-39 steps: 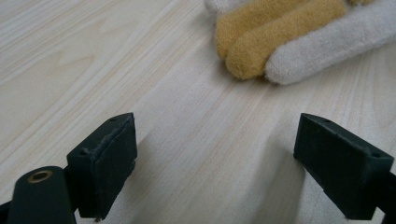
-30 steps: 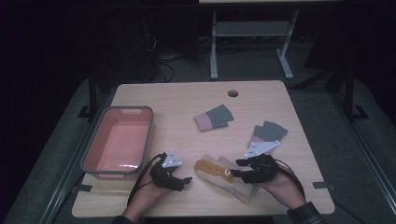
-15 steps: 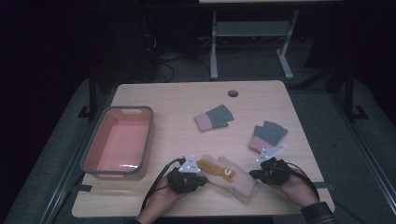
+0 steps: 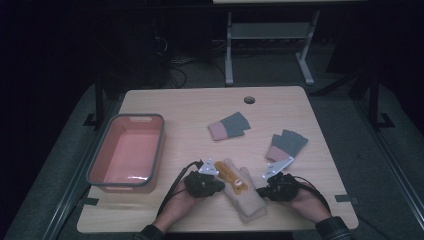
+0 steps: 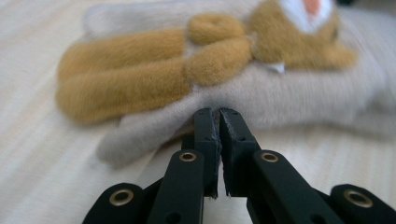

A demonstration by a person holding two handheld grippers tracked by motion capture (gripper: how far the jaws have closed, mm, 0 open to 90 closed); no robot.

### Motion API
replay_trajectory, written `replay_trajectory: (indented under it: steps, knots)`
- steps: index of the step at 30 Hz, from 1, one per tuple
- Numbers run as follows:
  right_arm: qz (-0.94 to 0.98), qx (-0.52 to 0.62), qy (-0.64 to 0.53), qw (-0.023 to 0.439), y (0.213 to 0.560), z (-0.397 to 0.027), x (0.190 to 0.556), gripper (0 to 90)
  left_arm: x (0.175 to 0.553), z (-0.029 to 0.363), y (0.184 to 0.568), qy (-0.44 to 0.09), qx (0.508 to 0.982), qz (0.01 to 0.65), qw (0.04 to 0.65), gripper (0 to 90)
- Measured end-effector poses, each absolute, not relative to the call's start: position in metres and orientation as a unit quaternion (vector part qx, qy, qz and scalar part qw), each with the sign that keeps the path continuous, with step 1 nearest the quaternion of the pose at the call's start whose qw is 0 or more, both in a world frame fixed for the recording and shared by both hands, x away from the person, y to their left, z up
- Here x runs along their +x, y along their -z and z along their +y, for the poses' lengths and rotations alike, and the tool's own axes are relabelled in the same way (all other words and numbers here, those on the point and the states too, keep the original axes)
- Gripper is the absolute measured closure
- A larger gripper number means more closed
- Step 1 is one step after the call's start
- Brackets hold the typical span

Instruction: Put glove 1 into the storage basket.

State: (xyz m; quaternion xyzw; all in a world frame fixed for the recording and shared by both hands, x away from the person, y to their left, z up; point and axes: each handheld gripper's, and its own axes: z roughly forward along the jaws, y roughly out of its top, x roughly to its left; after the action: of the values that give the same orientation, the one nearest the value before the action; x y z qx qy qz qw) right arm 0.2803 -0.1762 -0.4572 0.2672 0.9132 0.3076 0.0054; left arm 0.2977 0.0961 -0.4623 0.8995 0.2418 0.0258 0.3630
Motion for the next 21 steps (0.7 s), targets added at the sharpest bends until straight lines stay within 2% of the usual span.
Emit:
replay_trajectory:
  steps: [11,21]
  knots:
    - [0.913,0.236,-0.333,-0.006,0.456,-0.137,0.279,90.0,0.329,0.094,0.462,-0.012,0.891,0.264,0.369,85.5]
    - [0.911,0.220,-0.349,-0.005,0.458,-0.102,0.276,90.0,0.348,0.088,0.458,-0.001,0.892,0.256,0.373,87.4]
